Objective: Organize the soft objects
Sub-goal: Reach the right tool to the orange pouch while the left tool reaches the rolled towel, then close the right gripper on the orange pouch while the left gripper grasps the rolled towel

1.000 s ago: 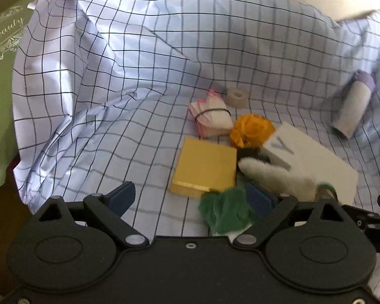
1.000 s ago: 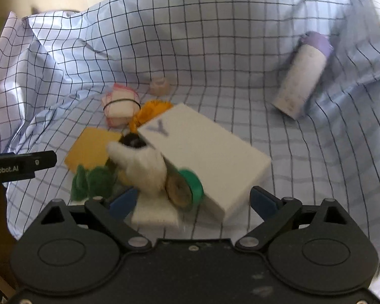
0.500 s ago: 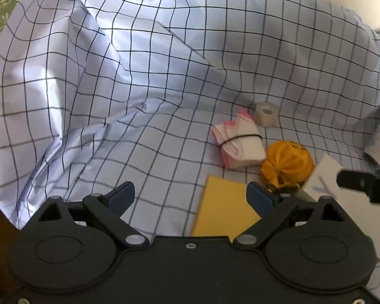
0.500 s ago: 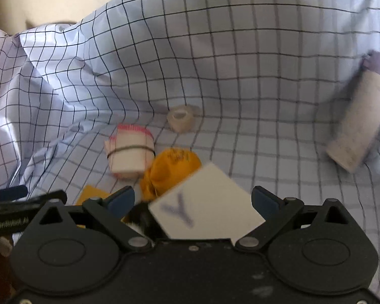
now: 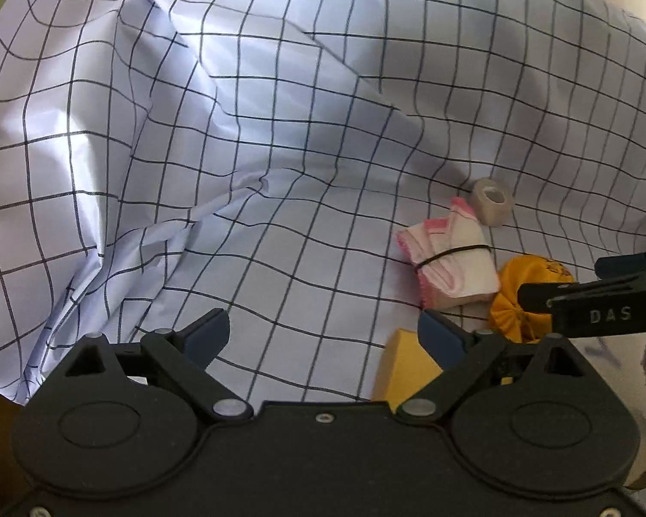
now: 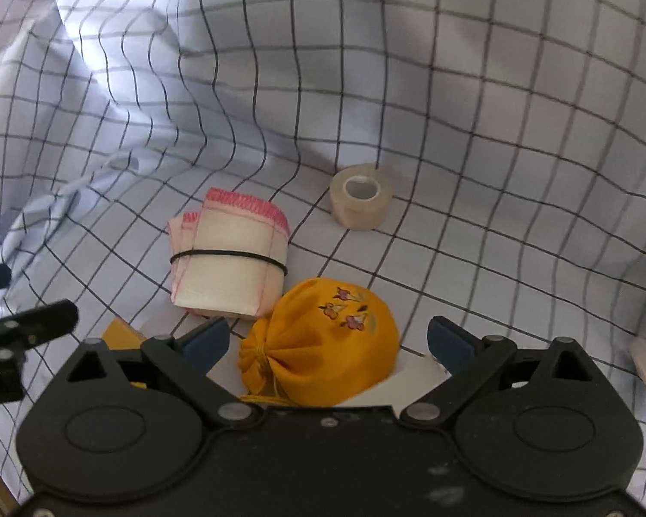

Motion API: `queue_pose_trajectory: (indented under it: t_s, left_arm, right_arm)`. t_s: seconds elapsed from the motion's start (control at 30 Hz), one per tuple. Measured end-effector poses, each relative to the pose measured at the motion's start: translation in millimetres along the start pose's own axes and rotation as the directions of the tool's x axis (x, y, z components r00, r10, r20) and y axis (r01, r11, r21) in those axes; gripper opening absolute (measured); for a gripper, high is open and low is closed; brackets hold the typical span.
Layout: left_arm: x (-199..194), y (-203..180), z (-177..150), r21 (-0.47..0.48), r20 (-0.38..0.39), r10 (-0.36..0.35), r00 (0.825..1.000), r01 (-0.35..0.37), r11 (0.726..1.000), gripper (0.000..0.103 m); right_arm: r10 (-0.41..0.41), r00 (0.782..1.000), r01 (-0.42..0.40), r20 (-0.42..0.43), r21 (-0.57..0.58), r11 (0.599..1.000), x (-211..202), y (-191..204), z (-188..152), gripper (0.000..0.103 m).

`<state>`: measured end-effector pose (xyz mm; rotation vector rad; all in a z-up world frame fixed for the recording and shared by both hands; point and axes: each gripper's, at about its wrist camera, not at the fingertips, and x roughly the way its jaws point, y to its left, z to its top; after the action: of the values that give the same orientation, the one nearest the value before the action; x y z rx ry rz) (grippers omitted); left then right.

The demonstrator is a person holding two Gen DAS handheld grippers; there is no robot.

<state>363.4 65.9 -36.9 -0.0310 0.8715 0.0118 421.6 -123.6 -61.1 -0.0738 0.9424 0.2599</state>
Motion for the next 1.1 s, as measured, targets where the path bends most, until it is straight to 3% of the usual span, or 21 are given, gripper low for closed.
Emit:
queue_pose_trajectory:
  t_s: [0.5,0.57,0.6,0.73,0.93,1.1]
  left_arm:
    - [5.7,2.2,11.1,-0.020,-0.001,-0.004,1.000,0.004,1.000,0.091]
    - [5.5,-0.2,13.5,-0.019,0.000,-0.013,1.000,0.013,1.000,0.092]
    - [5.4,-1.6,14.6,-0.018,0.001,-0.018,1.000,0.018,1.000,0.092]
    - [5.7,-9.9,19.6,-0.004,0.004,-0.026,1.000,0.026,1.000,0.092]
    - [10.3,-25.8,27.2,0.008,-0.003,-0.043,0.999,0.043,0.999,0.092]
    - [17.8,-41.4,33.3,0.024,-0.008,-0.058,0.998,0.058,0.998,0.092]
  right_arm:
    - [-0.024,0.998,0.017,-0.051,-0.136,0.991,31.5,12.1,-3.2,0.100]
    - [-0.032,0.999,0.026,-0.040,-0.136,0.990,31.1,12.6,-4.4,0.093]
    - [-0.035,0.999,0.030,-0.035,-0.132,0.991,30.4,11.5,-5.0,0.085]
    - [-0.004,1.000,0.003,-0.013,-0.062,0.998,25.5,-3.2,-5.0,0.074]
    - [0.005,0.998,-0.010,0.059,0.084,0.996,18.0,-23.9,-11.1,0.073]
    - [-0.009,0.986,-0.037,0.169,0.264,0.964,5.8,-48.0,-16.2,0.073]
